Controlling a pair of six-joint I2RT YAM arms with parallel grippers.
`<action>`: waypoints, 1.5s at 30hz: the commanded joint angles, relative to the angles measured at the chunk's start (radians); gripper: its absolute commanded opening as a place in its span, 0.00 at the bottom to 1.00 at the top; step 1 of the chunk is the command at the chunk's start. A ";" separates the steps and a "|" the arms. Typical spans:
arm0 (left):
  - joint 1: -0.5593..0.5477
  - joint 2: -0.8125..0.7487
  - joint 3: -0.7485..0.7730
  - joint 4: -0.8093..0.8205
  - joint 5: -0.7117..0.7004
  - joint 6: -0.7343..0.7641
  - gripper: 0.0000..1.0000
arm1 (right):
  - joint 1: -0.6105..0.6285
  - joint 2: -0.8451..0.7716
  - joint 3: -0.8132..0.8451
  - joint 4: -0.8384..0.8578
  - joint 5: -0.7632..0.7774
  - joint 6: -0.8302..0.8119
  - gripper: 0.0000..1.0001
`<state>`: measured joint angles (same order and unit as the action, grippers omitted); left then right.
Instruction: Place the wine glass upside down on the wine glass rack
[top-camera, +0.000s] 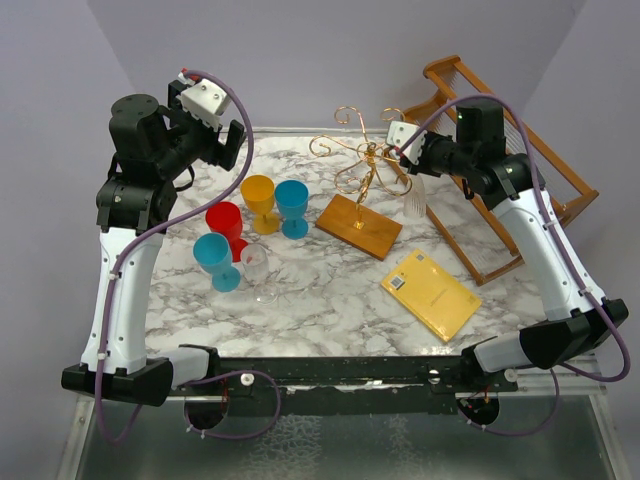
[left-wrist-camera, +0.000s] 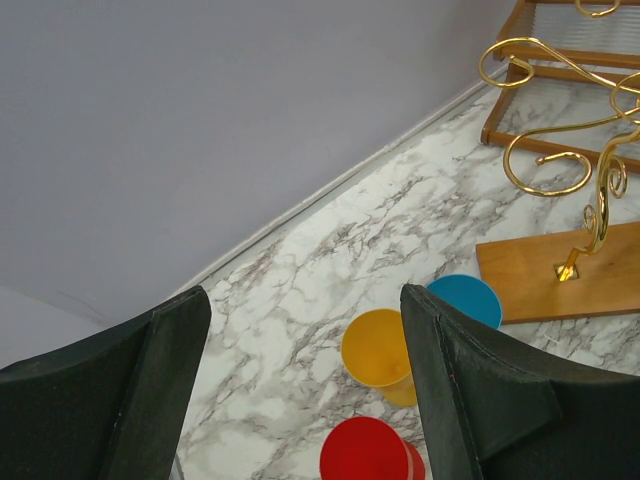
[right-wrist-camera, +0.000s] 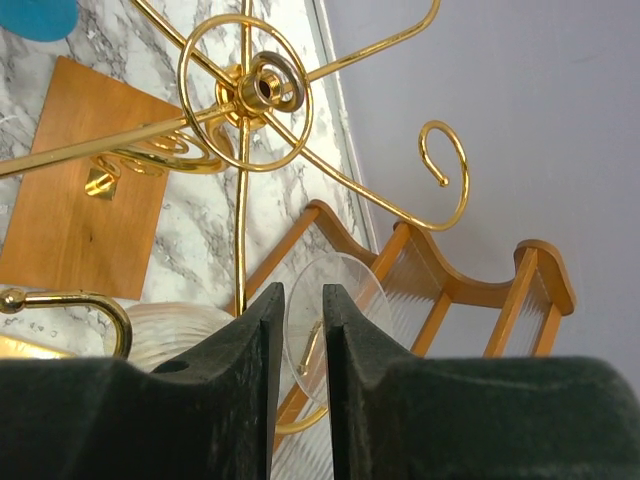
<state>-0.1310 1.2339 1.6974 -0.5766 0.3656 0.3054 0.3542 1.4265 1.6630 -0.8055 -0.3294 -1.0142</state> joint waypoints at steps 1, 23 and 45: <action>0.004 -0.017 -0.006 0.014 0.001 0.008 0.80 | 0.009 -0.005 -0.019 0.001 -0.082 0.062 0.24; 0.004 -0.043 -0.092 0.033 -0.001 -0.004 0.80 | 0.009 -0.004 0.065 0.102 -0.162 0.205 0.39; 0.005 -0.039 -0.272 0.102 -0.093 -0.181 0.80 | 0.001 -0.106 0.116 0.203 0.012 0.526 0.73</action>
<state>-0.1310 1.1912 1.4391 -0.5018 0.3313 0.1665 0.3588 1.3594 1.7660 -0.6277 -0.3698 -0.5385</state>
